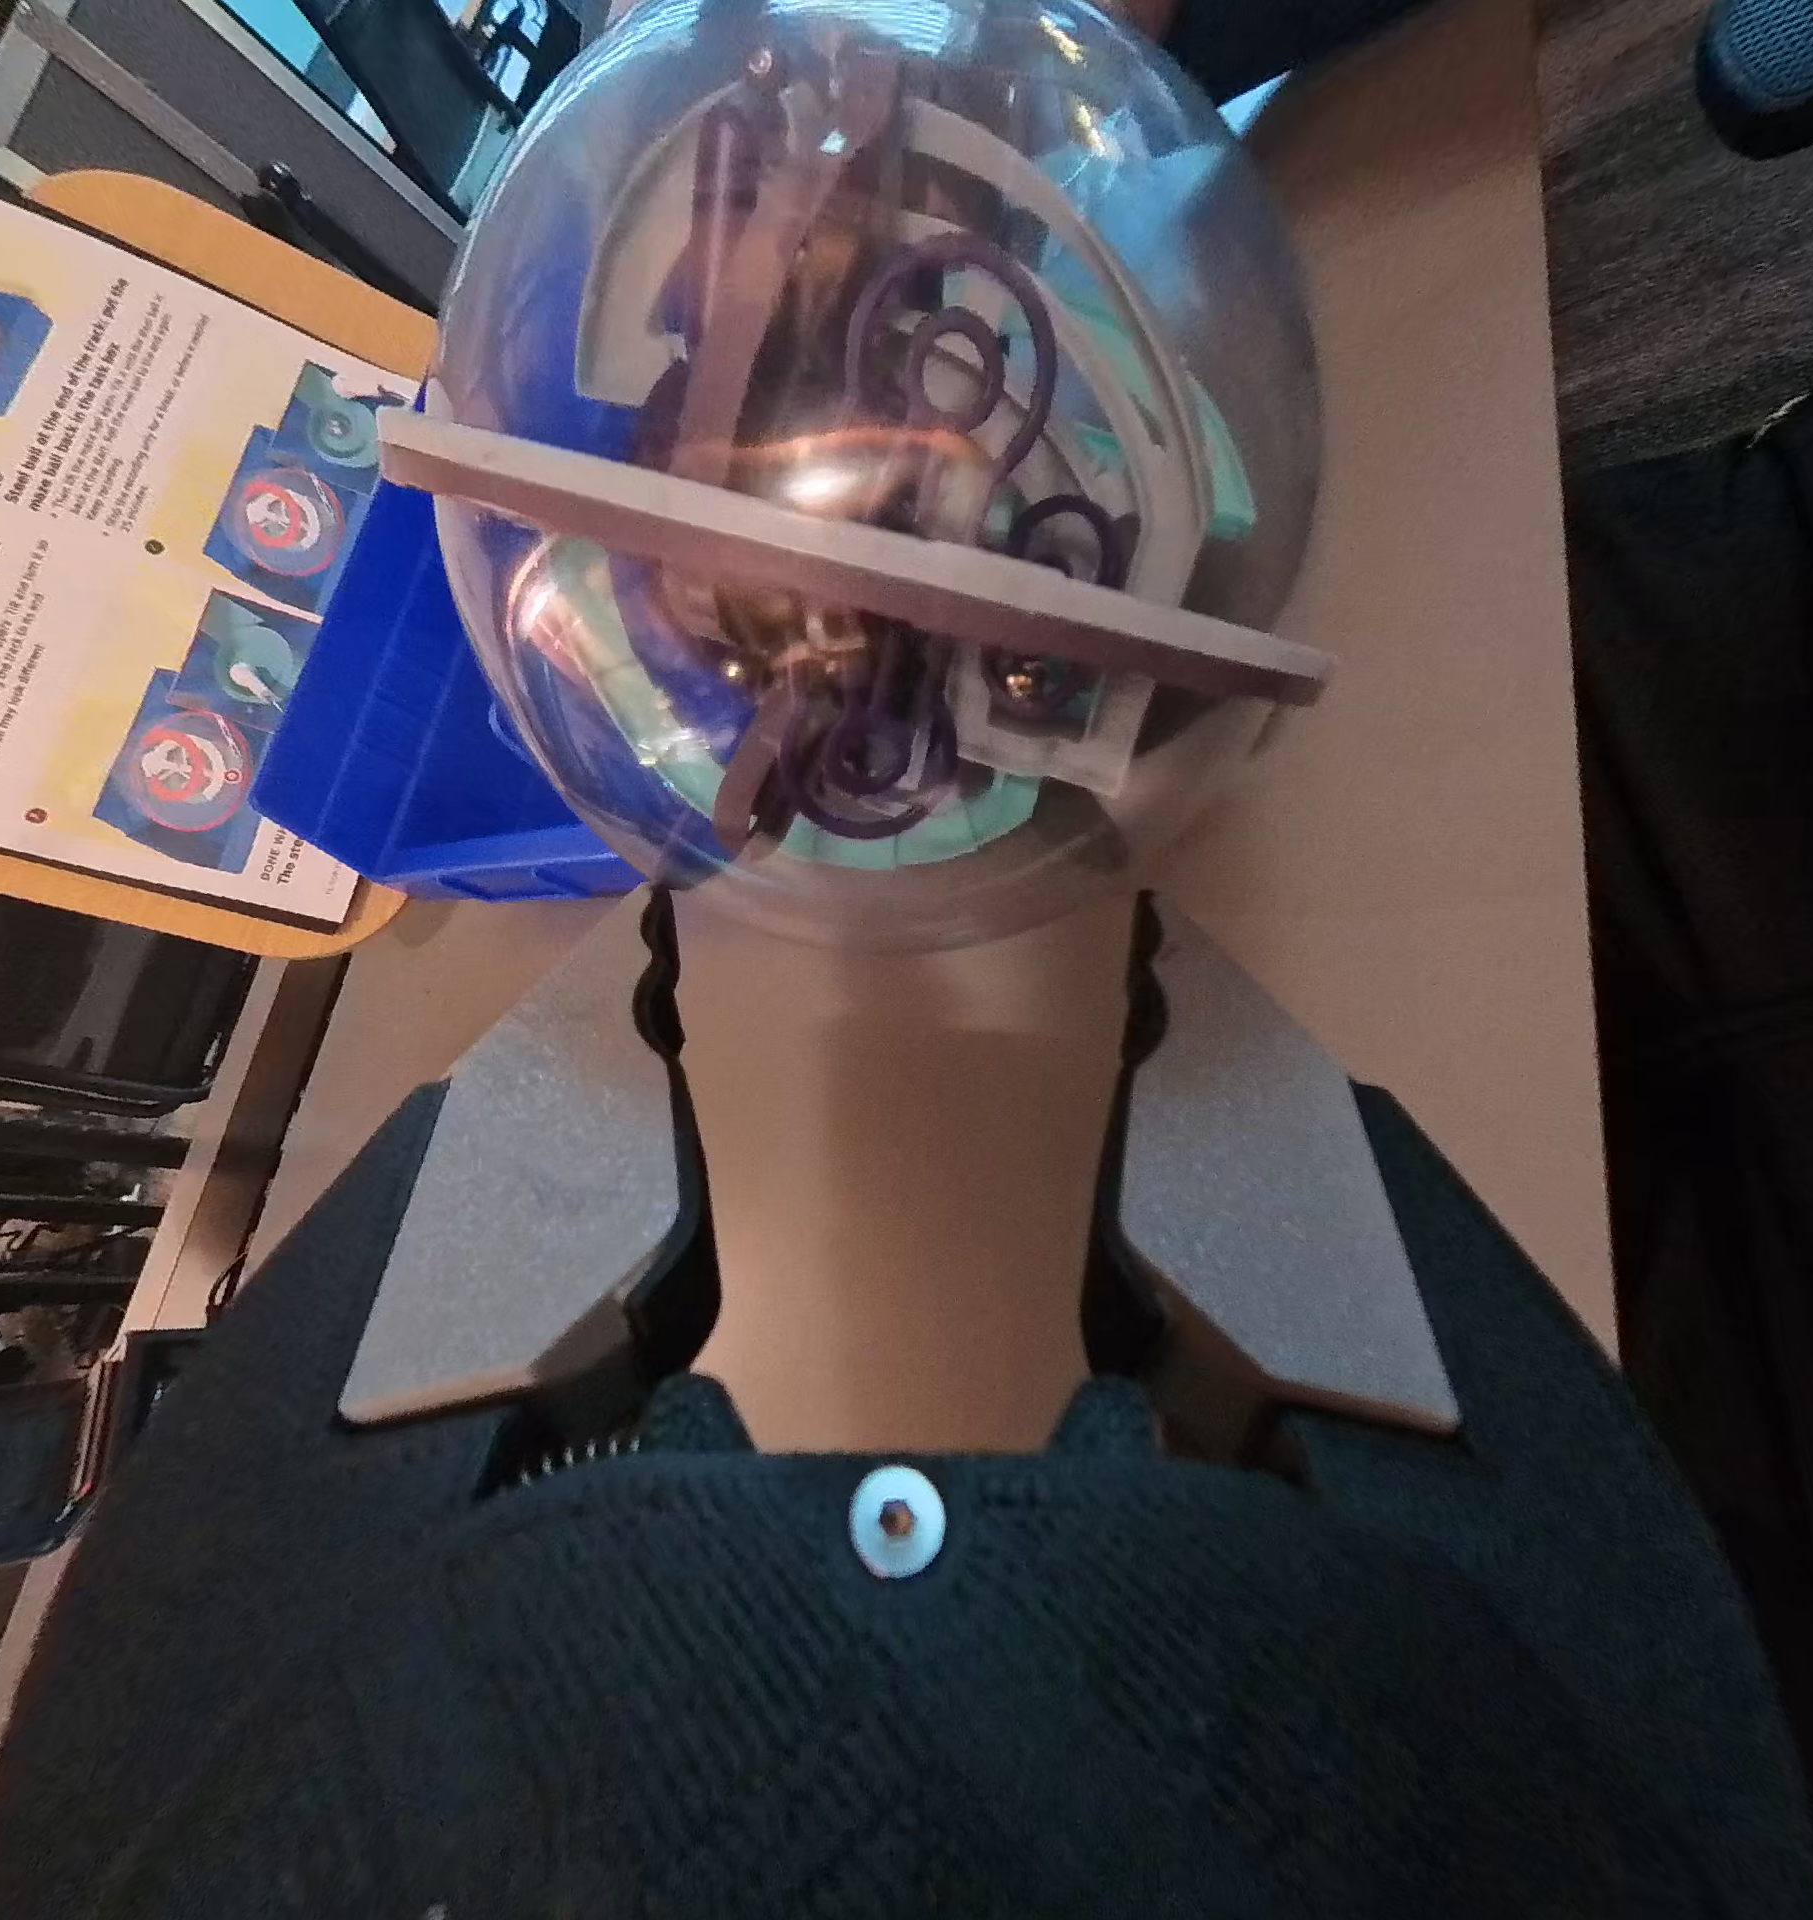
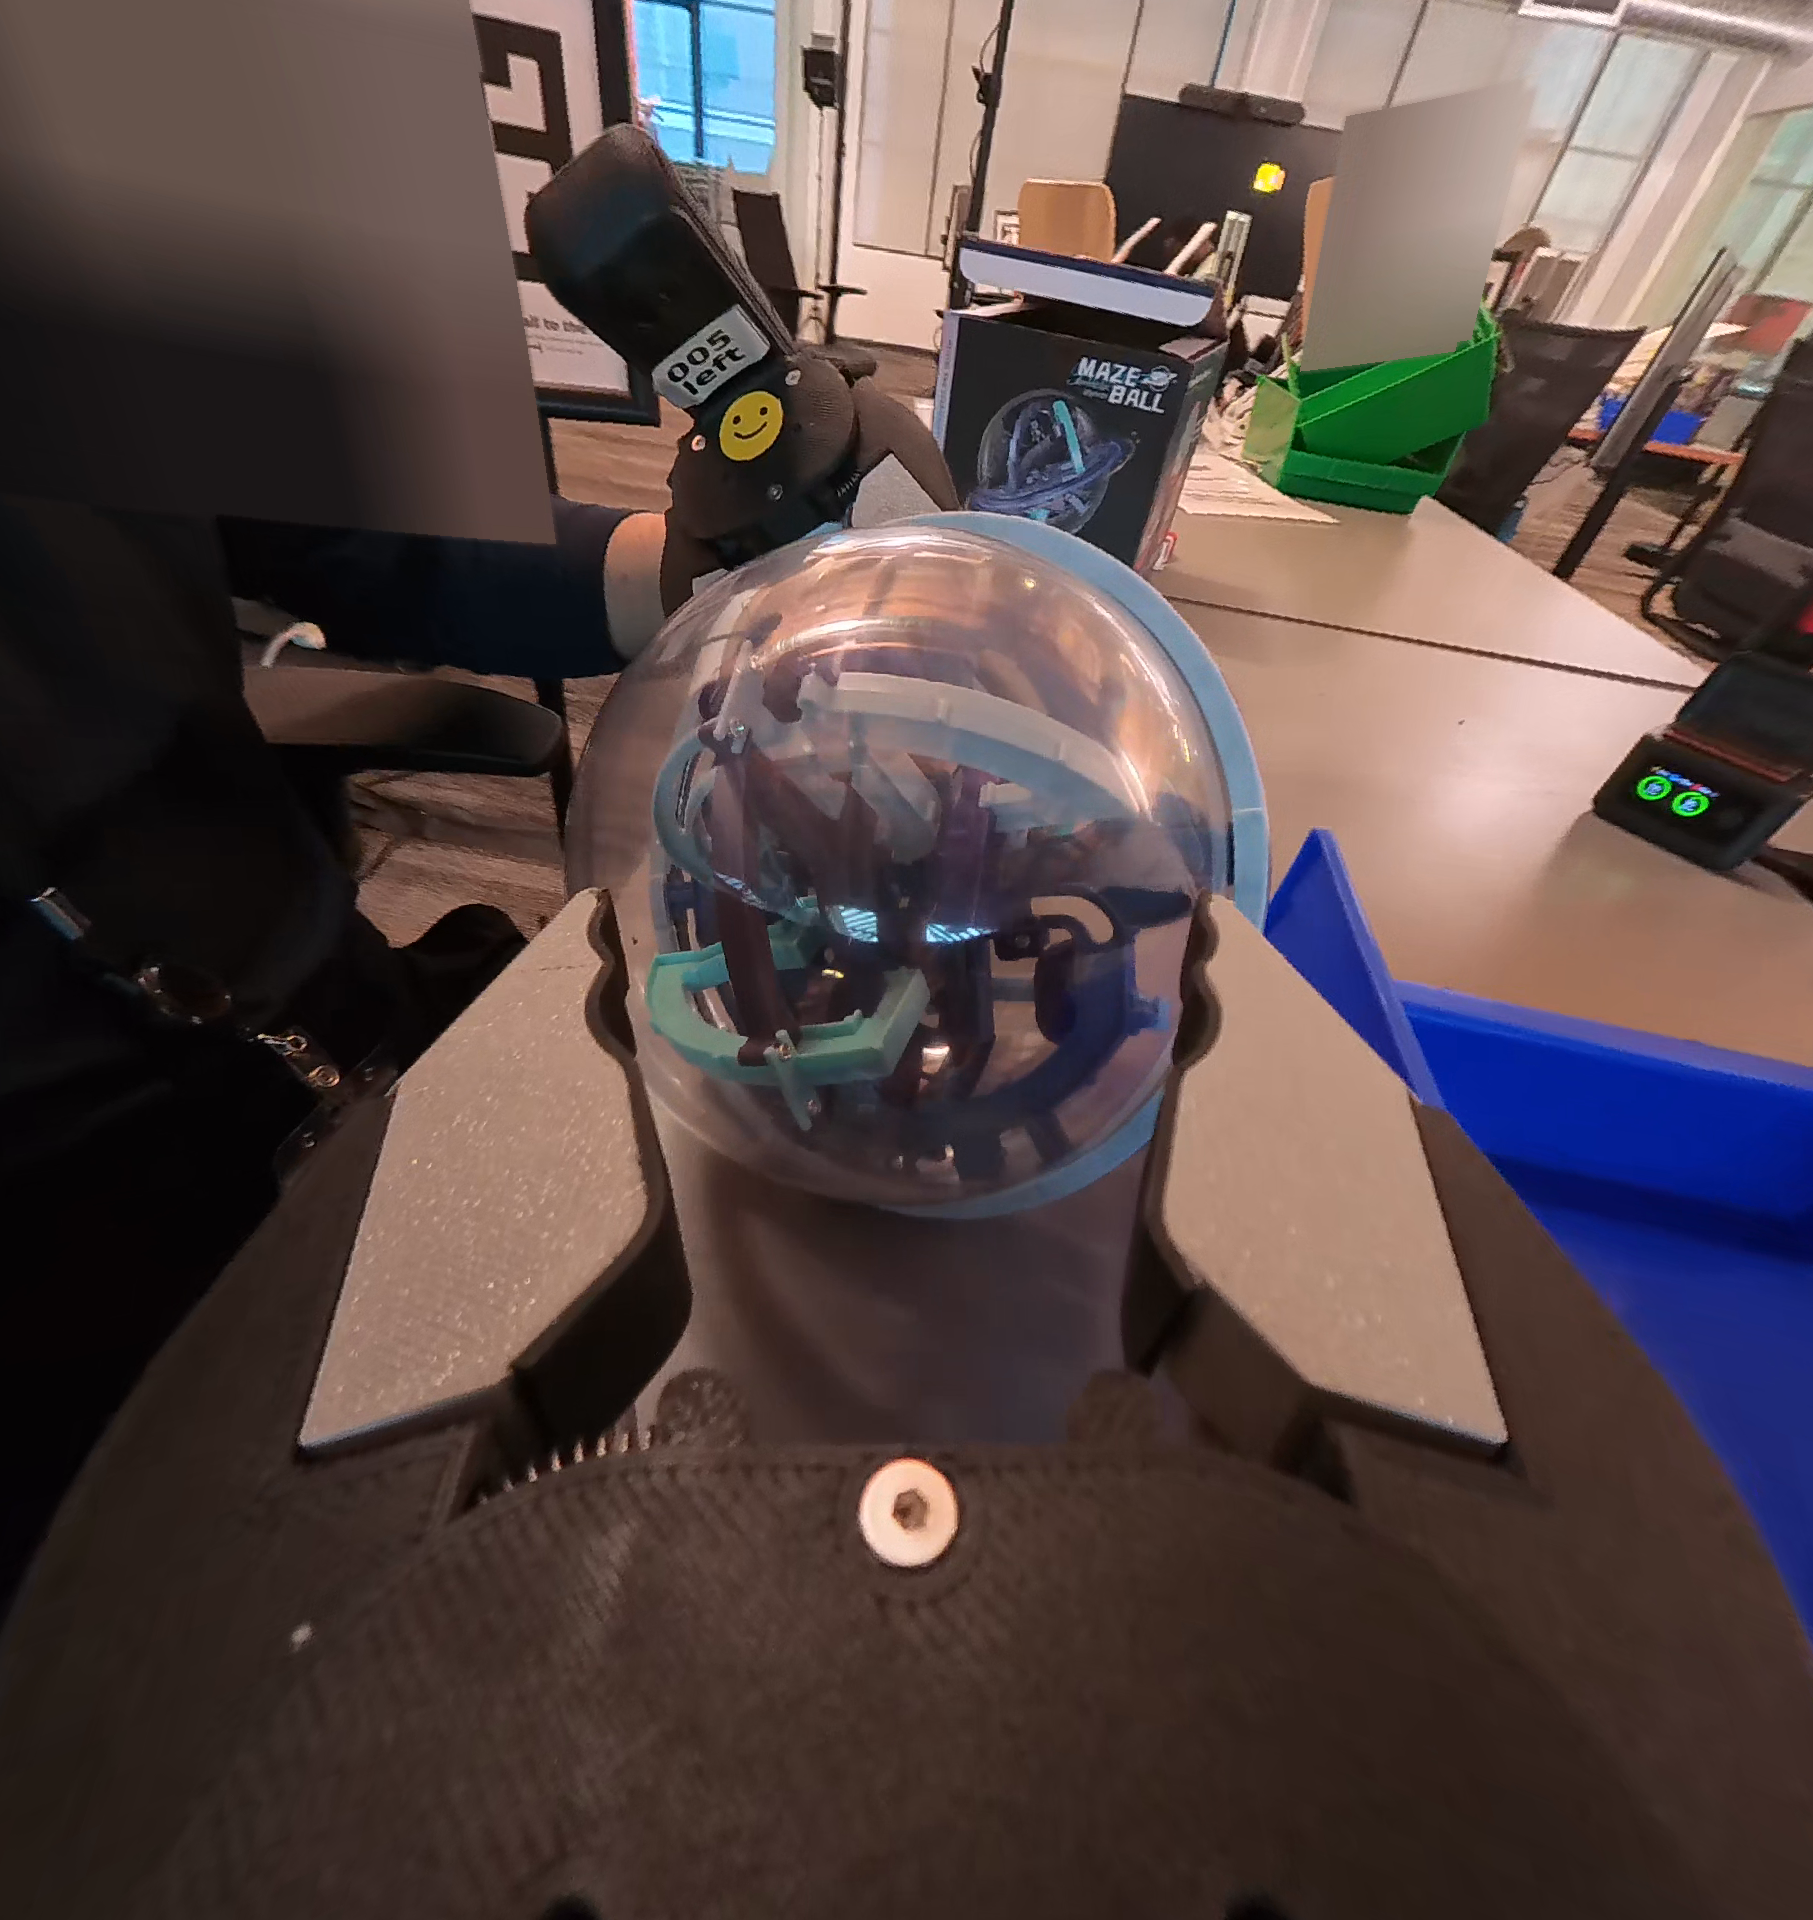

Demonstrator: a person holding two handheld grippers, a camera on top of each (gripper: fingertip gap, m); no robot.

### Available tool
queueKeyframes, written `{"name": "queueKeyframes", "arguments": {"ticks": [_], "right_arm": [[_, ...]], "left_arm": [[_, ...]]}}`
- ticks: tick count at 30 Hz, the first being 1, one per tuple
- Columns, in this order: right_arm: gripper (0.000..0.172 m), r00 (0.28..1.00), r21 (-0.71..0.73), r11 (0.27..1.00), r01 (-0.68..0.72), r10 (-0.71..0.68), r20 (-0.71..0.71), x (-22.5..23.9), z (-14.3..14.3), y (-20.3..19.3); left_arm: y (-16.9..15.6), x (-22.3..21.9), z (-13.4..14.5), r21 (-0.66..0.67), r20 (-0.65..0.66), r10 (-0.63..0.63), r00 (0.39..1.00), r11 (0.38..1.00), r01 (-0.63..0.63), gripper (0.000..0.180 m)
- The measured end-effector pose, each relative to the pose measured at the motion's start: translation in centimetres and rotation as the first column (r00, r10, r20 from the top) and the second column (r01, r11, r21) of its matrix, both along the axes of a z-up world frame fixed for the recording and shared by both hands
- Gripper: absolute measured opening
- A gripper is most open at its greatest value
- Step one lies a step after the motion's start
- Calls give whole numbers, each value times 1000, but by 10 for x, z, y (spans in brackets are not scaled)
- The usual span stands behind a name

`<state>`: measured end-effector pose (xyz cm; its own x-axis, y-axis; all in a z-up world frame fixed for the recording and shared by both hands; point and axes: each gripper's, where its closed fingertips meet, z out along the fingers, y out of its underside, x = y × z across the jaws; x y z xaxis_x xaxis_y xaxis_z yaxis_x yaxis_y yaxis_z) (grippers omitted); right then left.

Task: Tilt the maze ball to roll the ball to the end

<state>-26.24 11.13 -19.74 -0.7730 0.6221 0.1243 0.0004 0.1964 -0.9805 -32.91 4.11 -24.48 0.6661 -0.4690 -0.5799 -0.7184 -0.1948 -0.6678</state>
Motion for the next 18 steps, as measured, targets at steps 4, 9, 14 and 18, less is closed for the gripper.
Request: {"name": "queueKeyframes", "arguments": {"ticks": [4,9,14,18], "right_arm": [[104,1000,-15,1000,-18,18,13,0,-1,4],[105,999,-34,999,-24,25,22,-3,-2,6],[108,999,-38,998,-40,41,24,-3,-3,5],[108,998,-50,997,-64,65,27,-5,-2,4]], "left_arm": [[2,0,1,8,-5,-4,1000,1000,4,84],[7,-2,2,8,1,-10,1000,1000,10,84],[9,-1,4,20,-6,-22,1000,1000,23,84],[8,-1,5,33,3,-45,999,998,45,84]]}}
